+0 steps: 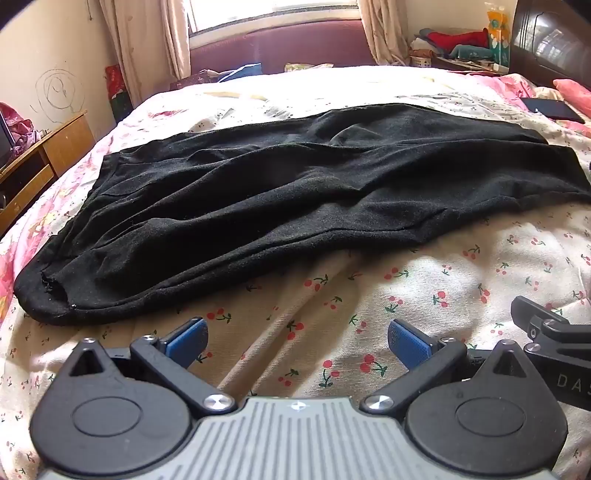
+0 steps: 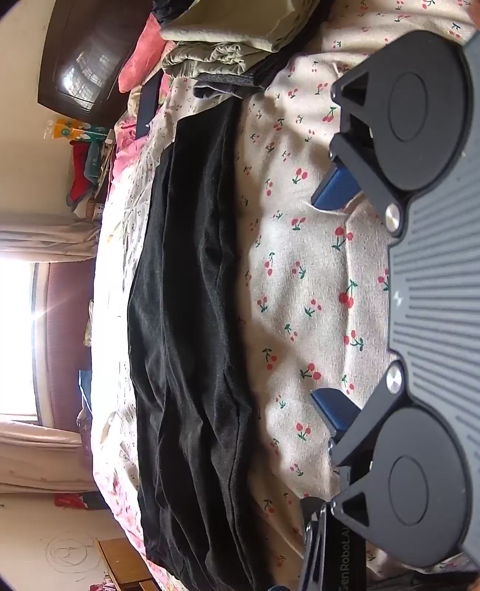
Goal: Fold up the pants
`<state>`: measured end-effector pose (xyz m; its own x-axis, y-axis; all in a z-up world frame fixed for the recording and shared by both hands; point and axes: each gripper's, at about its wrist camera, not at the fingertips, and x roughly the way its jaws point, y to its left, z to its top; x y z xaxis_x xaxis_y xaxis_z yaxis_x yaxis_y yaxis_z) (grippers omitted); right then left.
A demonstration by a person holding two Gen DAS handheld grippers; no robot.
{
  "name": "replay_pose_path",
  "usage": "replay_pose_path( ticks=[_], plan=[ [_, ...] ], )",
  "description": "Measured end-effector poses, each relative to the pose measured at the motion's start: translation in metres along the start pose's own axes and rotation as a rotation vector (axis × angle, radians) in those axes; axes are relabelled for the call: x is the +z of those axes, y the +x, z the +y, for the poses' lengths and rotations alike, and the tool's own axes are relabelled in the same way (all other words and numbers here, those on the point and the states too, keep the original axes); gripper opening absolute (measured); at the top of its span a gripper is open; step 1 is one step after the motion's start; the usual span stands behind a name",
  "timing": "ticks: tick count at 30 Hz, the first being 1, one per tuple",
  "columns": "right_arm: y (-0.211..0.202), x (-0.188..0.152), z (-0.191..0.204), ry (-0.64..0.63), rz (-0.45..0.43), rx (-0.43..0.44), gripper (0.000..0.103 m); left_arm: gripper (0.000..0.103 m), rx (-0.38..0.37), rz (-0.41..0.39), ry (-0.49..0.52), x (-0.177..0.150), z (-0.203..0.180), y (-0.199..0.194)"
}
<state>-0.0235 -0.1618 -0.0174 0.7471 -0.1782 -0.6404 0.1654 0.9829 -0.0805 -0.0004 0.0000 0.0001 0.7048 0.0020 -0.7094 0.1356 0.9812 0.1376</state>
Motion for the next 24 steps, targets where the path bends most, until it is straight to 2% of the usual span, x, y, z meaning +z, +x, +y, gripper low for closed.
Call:
replay_pose_path(
  ticks=[24],
  plan=[
    [0.0027,0.0003,0.0012,-0.006,0.007,0.0,0.102,0.103,-0.013,0.01,0.002,-0.001,-0.0013,0.0008]
  ],
)
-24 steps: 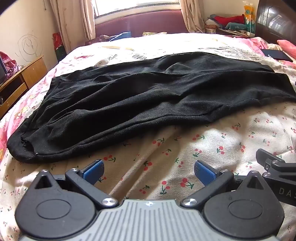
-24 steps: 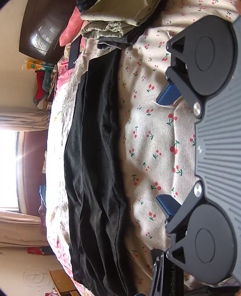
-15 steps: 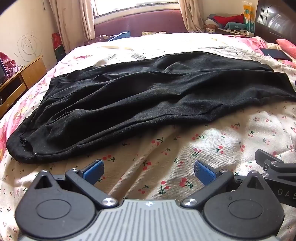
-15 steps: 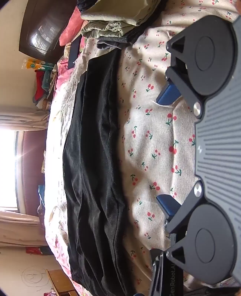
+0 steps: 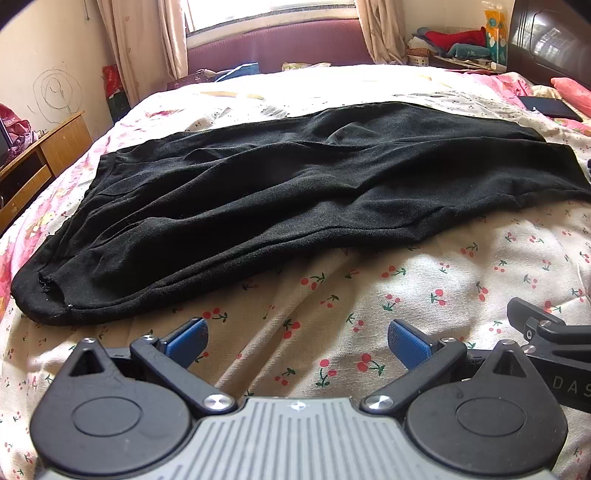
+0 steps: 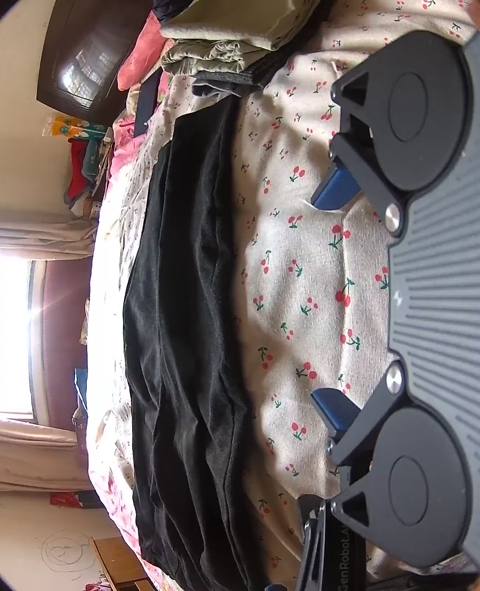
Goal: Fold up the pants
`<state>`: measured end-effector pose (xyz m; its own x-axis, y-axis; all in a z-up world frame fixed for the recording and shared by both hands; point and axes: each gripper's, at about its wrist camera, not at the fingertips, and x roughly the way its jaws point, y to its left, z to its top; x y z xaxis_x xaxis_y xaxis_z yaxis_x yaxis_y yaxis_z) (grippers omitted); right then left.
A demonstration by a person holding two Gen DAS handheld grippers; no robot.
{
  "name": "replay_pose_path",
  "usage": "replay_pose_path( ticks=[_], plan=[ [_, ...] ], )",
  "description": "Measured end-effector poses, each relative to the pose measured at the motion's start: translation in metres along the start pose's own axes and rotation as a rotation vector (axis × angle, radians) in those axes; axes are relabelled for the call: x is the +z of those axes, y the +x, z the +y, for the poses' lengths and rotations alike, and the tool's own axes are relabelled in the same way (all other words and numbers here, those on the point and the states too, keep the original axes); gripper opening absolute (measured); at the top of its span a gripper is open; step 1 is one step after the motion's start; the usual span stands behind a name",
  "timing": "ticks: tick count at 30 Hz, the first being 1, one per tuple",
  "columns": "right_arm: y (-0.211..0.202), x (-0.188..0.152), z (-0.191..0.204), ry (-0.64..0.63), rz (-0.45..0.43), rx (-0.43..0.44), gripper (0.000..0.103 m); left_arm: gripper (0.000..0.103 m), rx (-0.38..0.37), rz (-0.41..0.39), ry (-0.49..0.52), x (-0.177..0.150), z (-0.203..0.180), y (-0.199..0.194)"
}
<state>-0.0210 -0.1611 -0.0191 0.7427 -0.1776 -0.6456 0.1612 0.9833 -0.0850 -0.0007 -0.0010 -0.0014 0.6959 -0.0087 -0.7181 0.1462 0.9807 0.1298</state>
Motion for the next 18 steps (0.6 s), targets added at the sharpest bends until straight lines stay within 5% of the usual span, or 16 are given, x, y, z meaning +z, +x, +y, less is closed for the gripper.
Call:
replay_pose_path(
  ticks=[18],
  plan=[
    [-0.0005,0.0001,0.0007,0.0,0.005,0.0,0.102,0.103,-0.003,0.002,-0.003,-0.0001,0.0003,0.0009]
  ],
)
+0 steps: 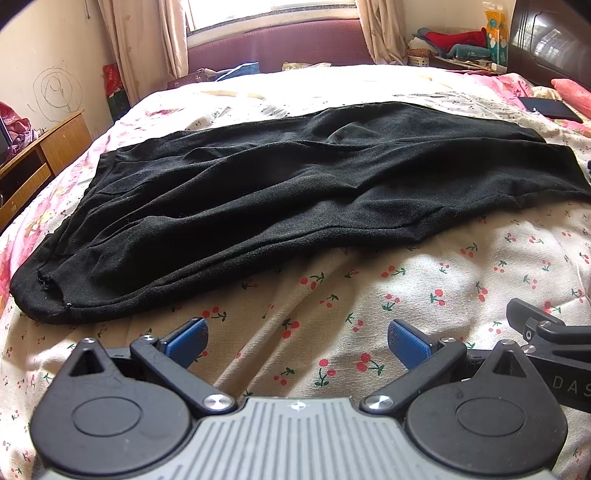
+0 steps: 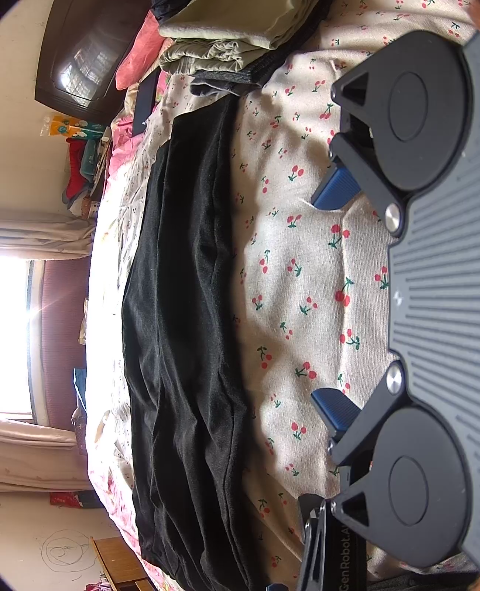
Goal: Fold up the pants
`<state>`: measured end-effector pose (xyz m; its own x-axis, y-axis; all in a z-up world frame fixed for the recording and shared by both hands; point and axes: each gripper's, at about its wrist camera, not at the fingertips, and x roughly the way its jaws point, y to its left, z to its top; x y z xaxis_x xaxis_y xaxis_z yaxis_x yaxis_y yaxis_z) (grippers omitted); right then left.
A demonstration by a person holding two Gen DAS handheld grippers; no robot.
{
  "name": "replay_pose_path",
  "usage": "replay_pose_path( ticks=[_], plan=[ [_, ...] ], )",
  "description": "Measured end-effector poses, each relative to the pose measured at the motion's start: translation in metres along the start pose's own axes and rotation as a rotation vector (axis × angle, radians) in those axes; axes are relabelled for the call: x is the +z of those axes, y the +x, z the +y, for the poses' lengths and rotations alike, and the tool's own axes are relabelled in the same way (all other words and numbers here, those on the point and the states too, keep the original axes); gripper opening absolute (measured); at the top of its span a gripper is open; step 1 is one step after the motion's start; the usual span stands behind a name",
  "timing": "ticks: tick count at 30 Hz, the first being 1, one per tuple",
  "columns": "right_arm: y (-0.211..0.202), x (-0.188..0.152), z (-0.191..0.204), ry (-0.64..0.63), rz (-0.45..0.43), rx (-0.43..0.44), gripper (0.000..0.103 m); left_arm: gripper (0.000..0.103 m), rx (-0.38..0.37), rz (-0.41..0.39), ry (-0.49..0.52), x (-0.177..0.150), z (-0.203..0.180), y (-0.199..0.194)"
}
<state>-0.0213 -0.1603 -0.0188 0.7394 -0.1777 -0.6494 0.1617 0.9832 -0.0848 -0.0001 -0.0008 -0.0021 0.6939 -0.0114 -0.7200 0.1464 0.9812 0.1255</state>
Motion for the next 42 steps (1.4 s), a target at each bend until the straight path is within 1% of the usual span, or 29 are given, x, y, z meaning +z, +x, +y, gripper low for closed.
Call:
replay_pose_path(
  ticks=[17,42],
  plan=[
    [0.0004,0.0005,0.0001,0.002,0.002,0.002,0.102,0.103,-0.004,-0.002,-0.017,-0.0006,0.0009,0.0],
    [0.0019,0.001,0.0006,0.01,0.004,0.002,0.102,0.103,-0.002,-0.018,-0.009,0.0,-0.0007,-0.001]
  ],
)
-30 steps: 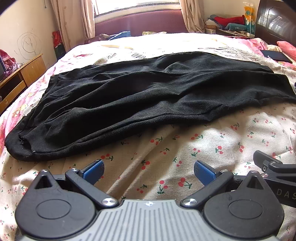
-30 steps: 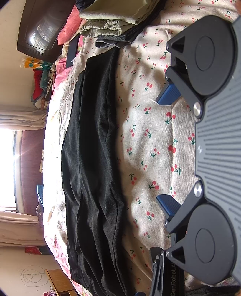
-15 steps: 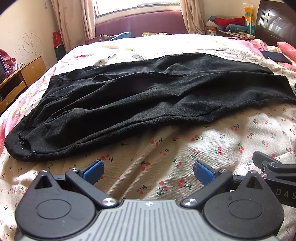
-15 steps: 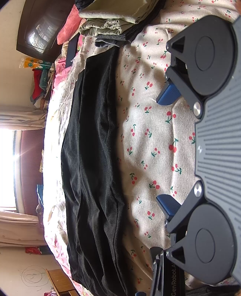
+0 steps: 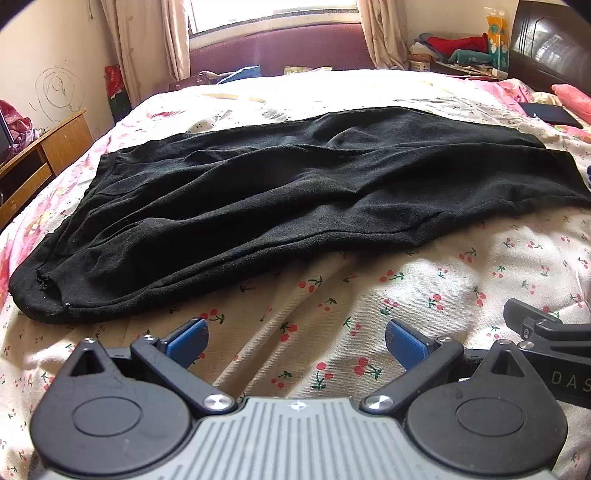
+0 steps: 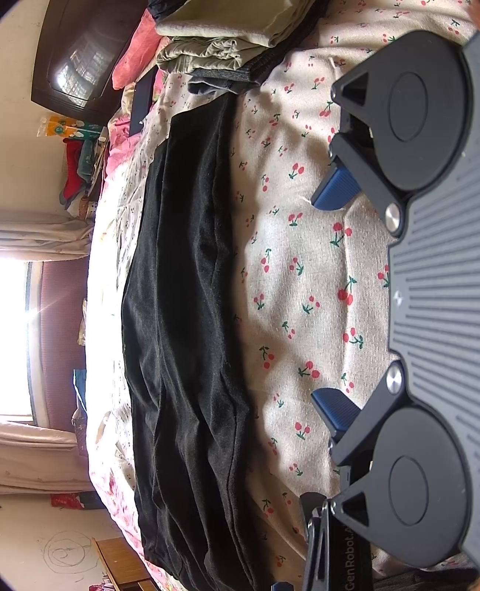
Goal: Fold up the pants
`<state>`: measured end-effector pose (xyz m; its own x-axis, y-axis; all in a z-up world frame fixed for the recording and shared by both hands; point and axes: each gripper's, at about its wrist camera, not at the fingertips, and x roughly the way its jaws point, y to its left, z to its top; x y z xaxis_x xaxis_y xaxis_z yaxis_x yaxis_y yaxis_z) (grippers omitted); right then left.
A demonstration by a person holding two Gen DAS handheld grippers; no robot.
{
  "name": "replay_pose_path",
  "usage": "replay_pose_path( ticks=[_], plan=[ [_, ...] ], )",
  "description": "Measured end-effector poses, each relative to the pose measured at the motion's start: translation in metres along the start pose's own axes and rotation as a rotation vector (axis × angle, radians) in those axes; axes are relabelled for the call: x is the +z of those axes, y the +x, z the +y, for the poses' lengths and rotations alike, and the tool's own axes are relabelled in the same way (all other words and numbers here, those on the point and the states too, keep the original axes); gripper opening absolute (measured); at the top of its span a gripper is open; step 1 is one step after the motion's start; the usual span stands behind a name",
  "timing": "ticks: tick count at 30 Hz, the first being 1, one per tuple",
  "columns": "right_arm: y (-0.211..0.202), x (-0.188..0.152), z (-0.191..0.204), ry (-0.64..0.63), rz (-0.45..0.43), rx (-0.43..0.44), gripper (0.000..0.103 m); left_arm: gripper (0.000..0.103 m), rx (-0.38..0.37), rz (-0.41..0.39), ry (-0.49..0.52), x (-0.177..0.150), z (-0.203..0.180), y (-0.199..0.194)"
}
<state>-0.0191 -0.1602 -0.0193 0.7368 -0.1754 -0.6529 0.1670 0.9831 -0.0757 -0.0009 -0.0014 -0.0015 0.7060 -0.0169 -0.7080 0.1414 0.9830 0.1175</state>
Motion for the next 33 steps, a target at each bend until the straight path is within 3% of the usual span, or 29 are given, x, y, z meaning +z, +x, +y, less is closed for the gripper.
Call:
replay_pose_path(
  ticks=[33],
  plan=[
    [0.0009,0.0022,-0.0047,0.023,0.006,0.005,0.102,0.103,-0.008,-0.011,0.022,0.0009,-0.0032,0.0007]
  ],
)
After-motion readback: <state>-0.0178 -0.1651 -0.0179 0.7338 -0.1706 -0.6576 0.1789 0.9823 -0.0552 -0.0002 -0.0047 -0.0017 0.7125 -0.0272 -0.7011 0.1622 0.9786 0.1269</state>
